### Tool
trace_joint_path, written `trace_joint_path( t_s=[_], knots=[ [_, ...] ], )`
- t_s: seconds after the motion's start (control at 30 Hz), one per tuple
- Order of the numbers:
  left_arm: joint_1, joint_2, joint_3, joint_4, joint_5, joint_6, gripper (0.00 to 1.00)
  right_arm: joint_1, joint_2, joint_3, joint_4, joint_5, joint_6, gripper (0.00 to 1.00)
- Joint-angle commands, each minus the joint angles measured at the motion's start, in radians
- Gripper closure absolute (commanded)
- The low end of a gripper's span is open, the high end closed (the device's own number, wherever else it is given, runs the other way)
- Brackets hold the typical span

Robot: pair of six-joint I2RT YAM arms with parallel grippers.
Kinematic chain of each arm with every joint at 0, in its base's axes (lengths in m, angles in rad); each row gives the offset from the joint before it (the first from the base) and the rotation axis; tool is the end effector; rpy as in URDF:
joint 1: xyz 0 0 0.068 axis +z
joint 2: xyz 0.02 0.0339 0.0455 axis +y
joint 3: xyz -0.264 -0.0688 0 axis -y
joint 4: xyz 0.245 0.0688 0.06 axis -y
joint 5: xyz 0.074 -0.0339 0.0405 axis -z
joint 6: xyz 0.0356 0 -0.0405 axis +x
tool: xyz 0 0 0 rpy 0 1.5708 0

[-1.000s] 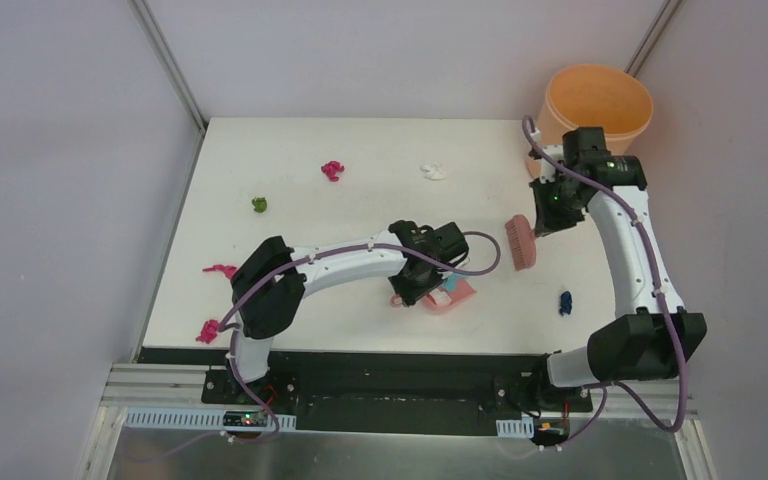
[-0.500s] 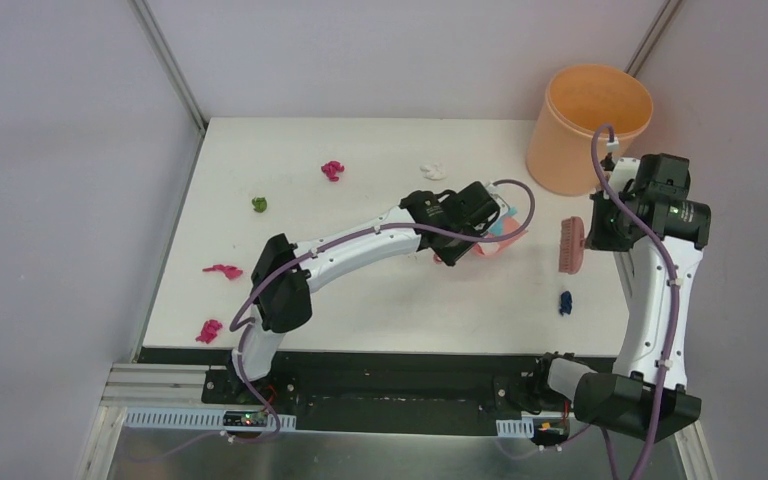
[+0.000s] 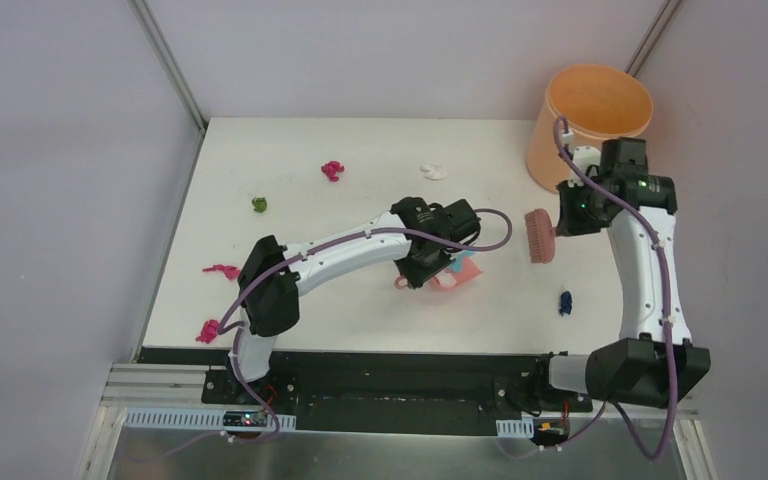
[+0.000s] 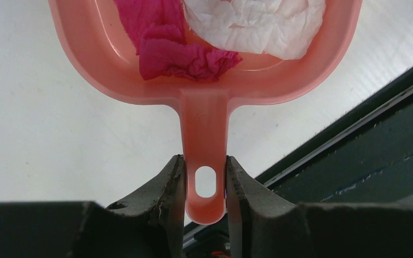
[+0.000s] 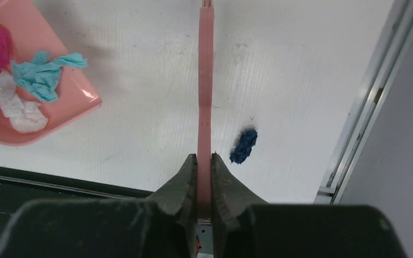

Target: Sweep away the paper scraps from the table

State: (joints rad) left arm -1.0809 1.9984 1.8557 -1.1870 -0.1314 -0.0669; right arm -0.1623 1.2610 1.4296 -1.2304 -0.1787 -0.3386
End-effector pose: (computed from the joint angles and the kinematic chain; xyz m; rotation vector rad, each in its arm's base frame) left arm 0.1954 -0.3566 0.2721 1.3727 2.5185 -0.0301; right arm 0.2222 -0.0300 0.3700 -0.2898 2.5898 0.0581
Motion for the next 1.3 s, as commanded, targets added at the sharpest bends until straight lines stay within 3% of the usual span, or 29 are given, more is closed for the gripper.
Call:
trace_joint_path(
  t_s=[0.0,0.2,0.33,0.57,0.8,1.07,1.27],
  knots=[
    [-0.005,-0.107,-0.048,-0.085,0.016,-0.017,1.0,0.15,0.078,0.044,0.136,0.1,0.022,1.0],
    [0.044,-0.136,-0.144,-0.006,0.126,-0.063,1.0,0.263,0.302,0.192,0.194,0.21,0.022,1.0],
    [0.054,-0.102,-0.125,-0.007,0.13,-0.057,1.0,0.3,0.434,0.285,0.231,0.255,-0.028,1.0],
    [0.068,0.003,-0.098,0.008,0.13,-0.02,1.0,0.336,0.545,0.328,0.206,0.097,-0.093,1.0],
    [0.096,0.096,-0.03,-0.001,0.161,0.005,1.0,0.395,0.516,0.247,0.182,0.047,-0.154,1.0],
    [0.113,0.201,0.102,-0.022,0.14,0.039,1.0,0.45,0.438,0.159,-0.013,-0.072,-0.337,1.0],
    [0.12,0.257,0.158,-0.008,0.114,0.058,1.0,0.451,0.286,0.139,-0.167,-0.202,-0.396,1.0]
  ],
)
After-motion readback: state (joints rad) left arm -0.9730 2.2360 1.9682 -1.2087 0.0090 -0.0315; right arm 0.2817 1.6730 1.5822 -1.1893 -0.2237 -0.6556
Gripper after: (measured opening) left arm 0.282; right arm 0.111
